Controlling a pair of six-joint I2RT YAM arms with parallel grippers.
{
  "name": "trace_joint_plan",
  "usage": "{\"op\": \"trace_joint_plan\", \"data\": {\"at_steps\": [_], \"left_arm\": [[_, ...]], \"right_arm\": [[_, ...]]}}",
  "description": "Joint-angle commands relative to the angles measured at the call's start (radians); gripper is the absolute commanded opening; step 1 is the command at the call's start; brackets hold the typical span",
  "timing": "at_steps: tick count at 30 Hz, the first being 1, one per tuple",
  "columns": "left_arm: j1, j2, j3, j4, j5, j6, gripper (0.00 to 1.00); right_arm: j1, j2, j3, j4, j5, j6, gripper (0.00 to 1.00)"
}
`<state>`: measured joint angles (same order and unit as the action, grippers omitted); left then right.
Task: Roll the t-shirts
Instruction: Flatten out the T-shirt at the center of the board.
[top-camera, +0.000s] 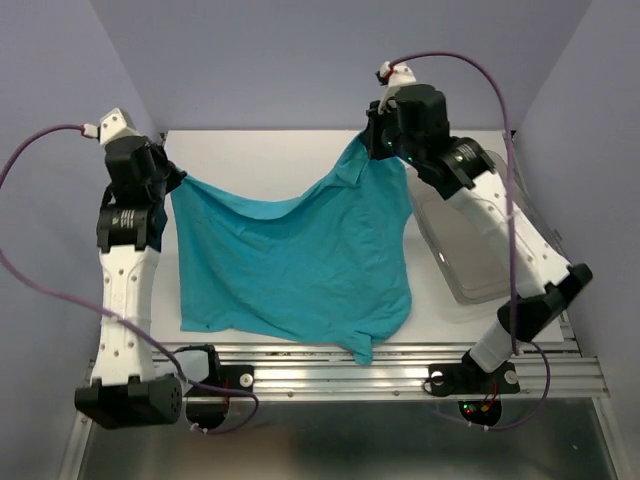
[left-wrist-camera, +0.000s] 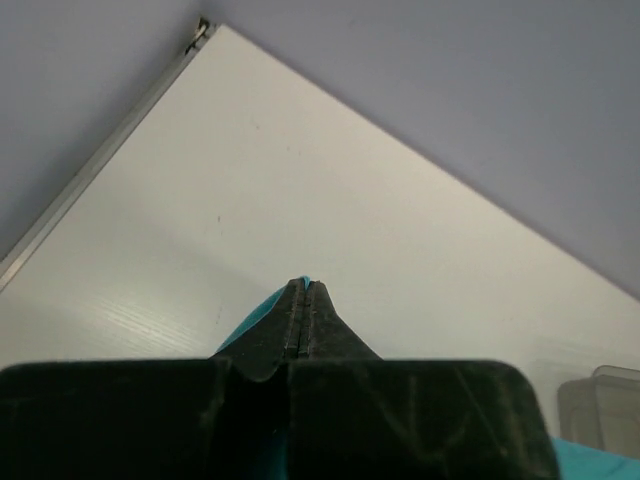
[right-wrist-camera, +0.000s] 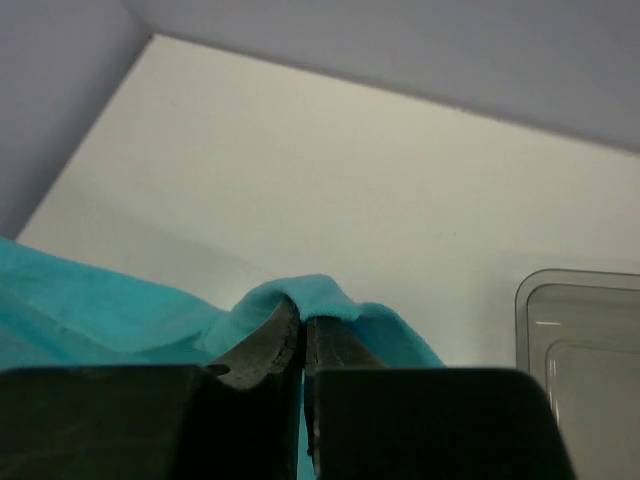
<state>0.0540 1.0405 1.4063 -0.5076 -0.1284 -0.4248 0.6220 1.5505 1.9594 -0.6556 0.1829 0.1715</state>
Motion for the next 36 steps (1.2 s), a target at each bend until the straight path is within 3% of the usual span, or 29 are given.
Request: {"op": "trace_joint_plan", "data": {"at_steps": [1,8,12,19,22,26,36], "left_arm": [[0.003,0.131,-0.059,0.184,-0.022,0.027,0.0],[0.033,0.516,0.043,0.242,-0.039,0.0,0.0],[0.059,0.723,0.201,0.224,-0.037,-0.005,0.0],[0.066,0.894,0.414,0.157,-0.011,0.001,0.0],[0.064,0.868,0.45,0.15,0.016,0.007,0.0],[0.064,0.77,0.462,0.138,0.05,0.021,0.0],[0.069,0.391,0.456,0.106,0.101,0.029,0.0]], "right_arm": [[-0.089,0.12,-0.002,0.014,-0.037,-0.041,0.01],[-0.202,0.434,0.085,0.129,-0.103,-0.041,0.01],[-0.24,0.627,0.293,0.142,-0.095,-0.053,0.01],[-0.271,0.786,0.437,0.203,-0.095,-0.052,0.01],[-0.271,0.722,0.406,0.227,-0.112,-0.052,0.01],[-0.271,0.55,0.23,0.283,-0.163,-0.038,0.01],[-0.271,0.047,-0.072,0.333,-0.293,-0.007,0.01]]}}
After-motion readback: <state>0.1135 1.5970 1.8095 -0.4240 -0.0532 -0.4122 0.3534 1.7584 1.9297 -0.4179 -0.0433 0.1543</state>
